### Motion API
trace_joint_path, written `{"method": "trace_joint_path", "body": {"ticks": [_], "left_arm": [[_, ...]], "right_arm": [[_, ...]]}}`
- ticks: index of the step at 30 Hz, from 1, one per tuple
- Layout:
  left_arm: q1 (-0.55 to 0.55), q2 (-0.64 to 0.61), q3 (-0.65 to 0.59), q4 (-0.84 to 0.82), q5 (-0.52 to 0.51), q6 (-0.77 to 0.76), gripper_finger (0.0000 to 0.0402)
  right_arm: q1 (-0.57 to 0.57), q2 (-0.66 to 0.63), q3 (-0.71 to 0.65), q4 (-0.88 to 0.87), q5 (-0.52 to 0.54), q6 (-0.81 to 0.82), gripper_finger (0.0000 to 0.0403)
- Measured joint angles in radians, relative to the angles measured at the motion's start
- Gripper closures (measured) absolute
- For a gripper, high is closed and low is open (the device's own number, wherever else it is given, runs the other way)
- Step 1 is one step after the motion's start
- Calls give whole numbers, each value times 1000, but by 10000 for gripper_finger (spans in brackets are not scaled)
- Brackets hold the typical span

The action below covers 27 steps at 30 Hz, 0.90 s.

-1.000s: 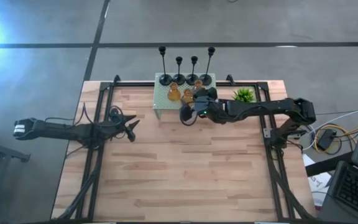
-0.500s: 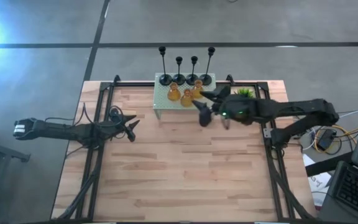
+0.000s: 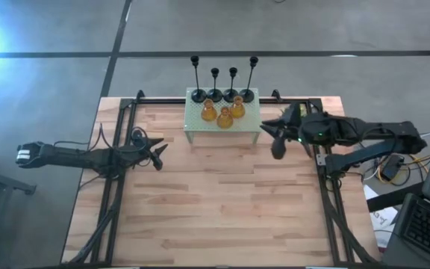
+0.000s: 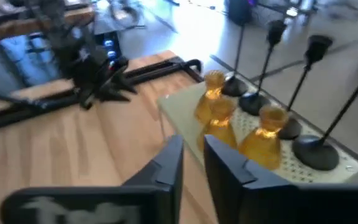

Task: Pick & Place candle stick holders
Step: Return to Home Position

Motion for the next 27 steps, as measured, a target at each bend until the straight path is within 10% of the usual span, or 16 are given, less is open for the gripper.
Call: {"method": "trace_joint_path", "body": {"ticks": [15, 27], "left_arm": [[0, 0, 0, 0, 0, 0, 252], [0, 0, 0, 0, 0, 0, 252]], "right_arm": [[-39, -525, -828, 579, -336, -276, 394], [-39, -832, -1103, 705, -386, -311, 395]]}}
